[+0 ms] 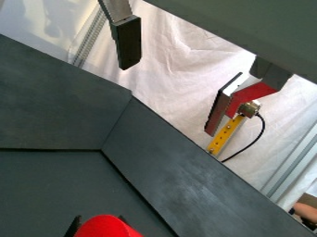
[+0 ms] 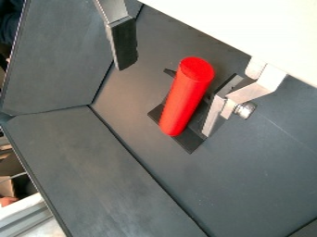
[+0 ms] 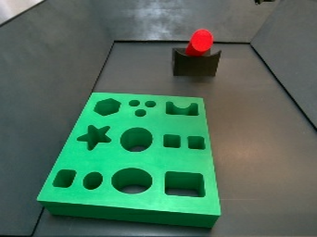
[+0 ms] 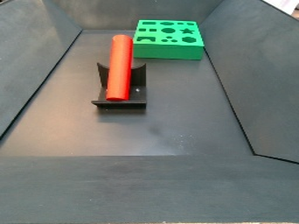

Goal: Pick up the round object. Move up. Place the round object on the fixture. Regrasp the round object. Move to above the board. Insert the round object.
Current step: Regrasp the round object.

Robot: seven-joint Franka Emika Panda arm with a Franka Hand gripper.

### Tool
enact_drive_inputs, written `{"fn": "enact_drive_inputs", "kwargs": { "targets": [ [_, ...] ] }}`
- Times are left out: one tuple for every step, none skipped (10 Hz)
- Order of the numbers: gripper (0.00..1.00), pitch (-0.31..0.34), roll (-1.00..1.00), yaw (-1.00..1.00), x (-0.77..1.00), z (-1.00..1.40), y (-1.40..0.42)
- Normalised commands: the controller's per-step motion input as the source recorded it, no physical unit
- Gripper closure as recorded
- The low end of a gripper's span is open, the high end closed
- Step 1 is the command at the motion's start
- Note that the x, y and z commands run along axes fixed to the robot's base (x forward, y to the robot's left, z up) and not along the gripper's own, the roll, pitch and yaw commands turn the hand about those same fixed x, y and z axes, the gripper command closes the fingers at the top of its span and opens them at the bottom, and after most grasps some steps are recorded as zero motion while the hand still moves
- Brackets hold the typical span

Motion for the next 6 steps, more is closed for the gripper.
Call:
{"fn": "enact_drive_inputs", "kwargs": {
  "targets": [
    [0.0, 0.054, 0.14, 0.1, 0.73, -0.04, -0.05],
    [0.0, 0.054, 0.14, 0.1, 0.73, -0.04, -0.05],
    [0.0, 0.055, 0.14, 0.1, 0.73, -0.04, -0.05],
    [0.0, 0.055, 0.14, 0.1, 0.73, -0.04, -0.05],
    [0.0, 0.055, 0.14, 0.1, 0.73, -0.04, -0.05],
    [0.0, 0.055, 0.14, 0.1, 0.73, -0.04, -0.05]
  ]
}}
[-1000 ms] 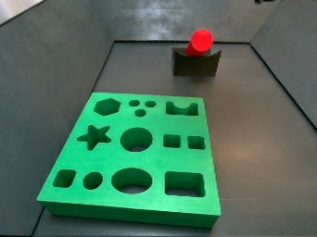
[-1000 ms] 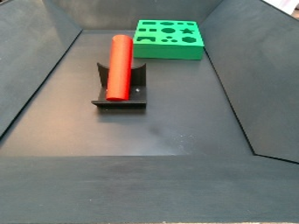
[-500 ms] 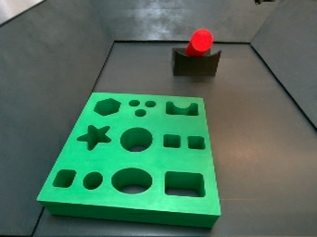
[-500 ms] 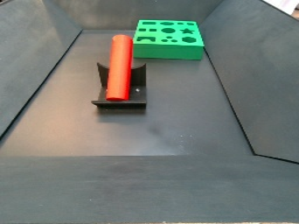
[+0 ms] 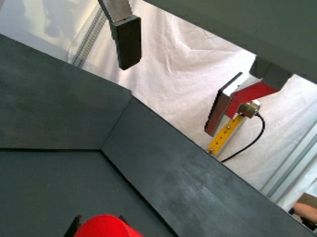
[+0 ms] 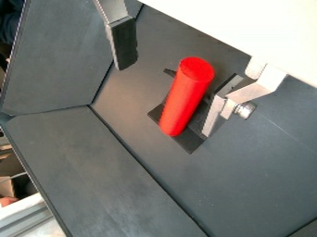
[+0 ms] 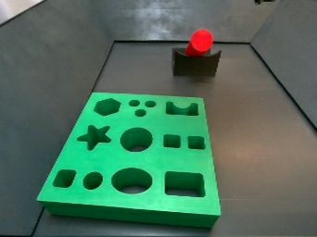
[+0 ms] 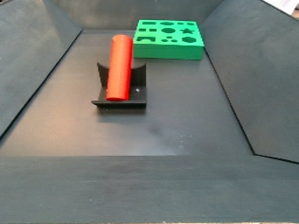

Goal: Pick up the round object. Move up. Place the round object on the fixture. Regrasp the round object. Move to above the board. Insert the round object.
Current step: Regrasp the round object.

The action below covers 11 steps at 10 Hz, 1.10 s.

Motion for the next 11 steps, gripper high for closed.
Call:
{"fn": "enact_drive_inputs", "kwargs": {
  "targets": [
    [0.0, 0.055, 0.14, 0.1, 0.73, -0.04, -0.05],
    [0.0, -0.002, 0.16, 0.13, 0.27, -1.0, 0.04],
    [0.0, -0.008, 0.17, 0.14, 0.28, -1.0, 0.04],
    [0.0, -0.018, 0.16, 0.12, 0.28, -1.0, 0.03],
    [0.0, -0.009, 0.14, 0.1, 0.29, -1.0, 0.02],
    [0.0, -0.004, 0.13, 0.09, 0.3, -1.0, 0.02],
    [0.0, 0.006, 0.12, 0.08, 0.32, -1.0, 0.01],
    [0.0, 0.011, 0.11, 0.07, 0.34, -1.0, 0.0],
    [0.0, 0.021, 0.11, 0.07, 0.36, -1.0, 0.0],
    [0.0, 0.025, 0.11, 0.07, 0.37, -1.0, -0.01],
    [0.0, 0.037, 0.11, 0.07, 0.4, -1.0, -0.02]
  ]
}}
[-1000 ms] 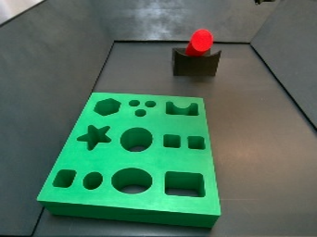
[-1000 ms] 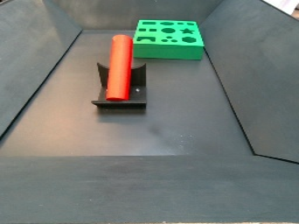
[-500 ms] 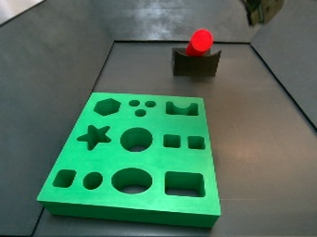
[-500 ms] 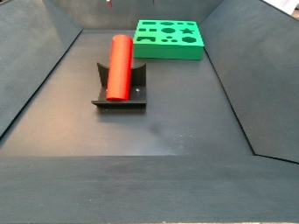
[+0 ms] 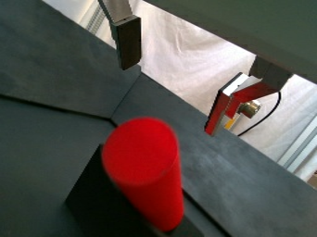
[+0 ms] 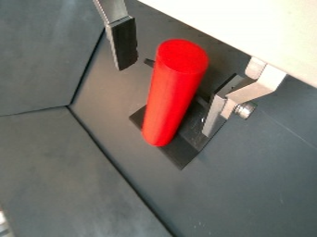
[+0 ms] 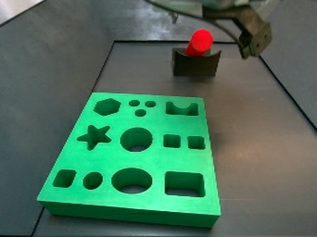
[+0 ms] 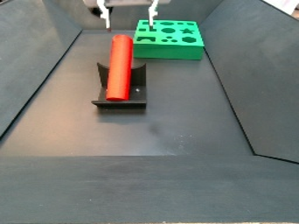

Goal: Pick up the round object. Move up. Place the round object on the fixture. Regrasp the round object. Move to above the board. Insert the round object.
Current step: Regrasp the round object, then move to above the board.

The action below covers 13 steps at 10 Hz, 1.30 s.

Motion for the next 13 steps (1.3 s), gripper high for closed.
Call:
{"fn": "enact_drive_inputs", "kwargs": {
  "targets": [
    [0.0, 0.041, 0.11, 0.08, 0.43, -1.0, -0.03],
    [0.0, 0.049, 0.12, 0.08, 0.48, -1.0, -0.04],
    [0.0, 0.051, 0.13, 0.09, 0.47, -0.92, -0.05],
    [0.0, 0.058, 0.14, 0.1, 0.43, -0.74, -0.05],
    [0.0, 0.059, 0.14, 0.1, 0.42, -0.65, -0.05],
    [0.0, 0.066, 0.16, 0.11, 0.39, -0.44, -0.05],
    [0.0, 0.067, 0.16, 0.12, 0.37, -0.31, -0.05],
    [0.0, 0.066, 0.17, 0.12, 0.36, -0.19, -0.05],
    [0.0, 0.068, 0.17, 0.13, 0.33, -0.05, -0.06],
    [0.0, 0.063, 0.17, 0.12, 0.3, -0.03, -0.06],
    [1.0, 0.0, 0.0, 0.0, 0.0, 0.0, 0.0],
    [1.0, -0.1, 0.41, 0.28, -0.03, 1.0, 0.05],
    [1.0, -0.109, 0.37, 0.26, -0.03, 1.0, 0.04]
  ]
}}
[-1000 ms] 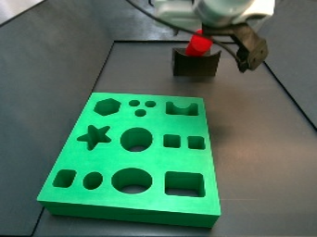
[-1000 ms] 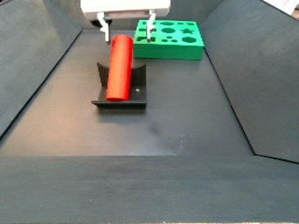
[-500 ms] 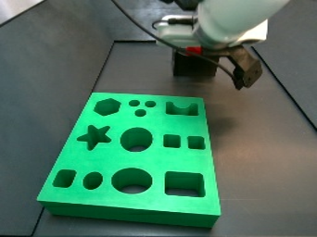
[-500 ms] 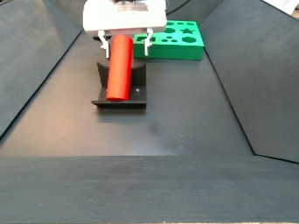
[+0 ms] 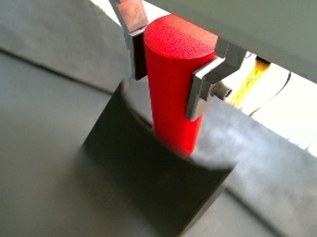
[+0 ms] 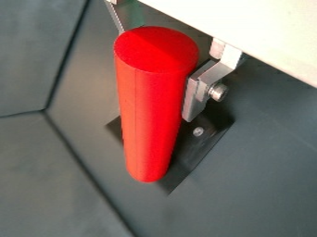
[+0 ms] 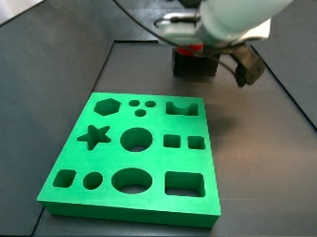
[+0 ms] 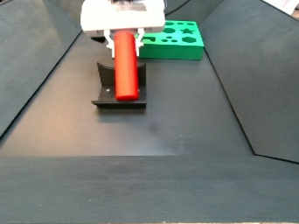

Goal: Pick up the round object. Move up. Place the round object on the fixture. Regrasp the round object. Move to above the board. Insert the round object.
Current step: Move to above the board.

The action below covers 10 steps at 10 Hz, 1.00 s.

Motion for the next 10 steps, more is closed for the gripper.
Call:
{"fn": "enact_drive_inputs", "kwargs": {
  "targets": [
    [1.0, -0.127, 0.28, 0.21, -0.02, 1.0, 0.03],
    [1.0, -0.147, 0.19, 0.16, -0.02, 1.0, 0.03],
    [1.0, -0.154, 0.12, 0.11, -0.02, 1.0, 0.03],
    [1.0, -0.158, 0.06, 0.05, -0.03, 1.0, 0.03],
    [1.0, -0.151, 0.03, 0.01, -0.03, 1.0, 0.03],
    [1.0, -0.144, 0.01, -0.02, -0.04, 1.0, 0.03],
    [1.0, -0.119, -0.01, -0.07, -0.04, 1.0, 0.03],
    [1.0, -0.096, -0.03, -0.09, -0.05, 1.0, 0.03],
    [1.0, -0.055, -0.04, -0.12, -0.05, 1.0, 0.03],
    [1.0, -0.034, -0.05, -0.13, -0.06, 1.0, 0.03]
  ]
}}
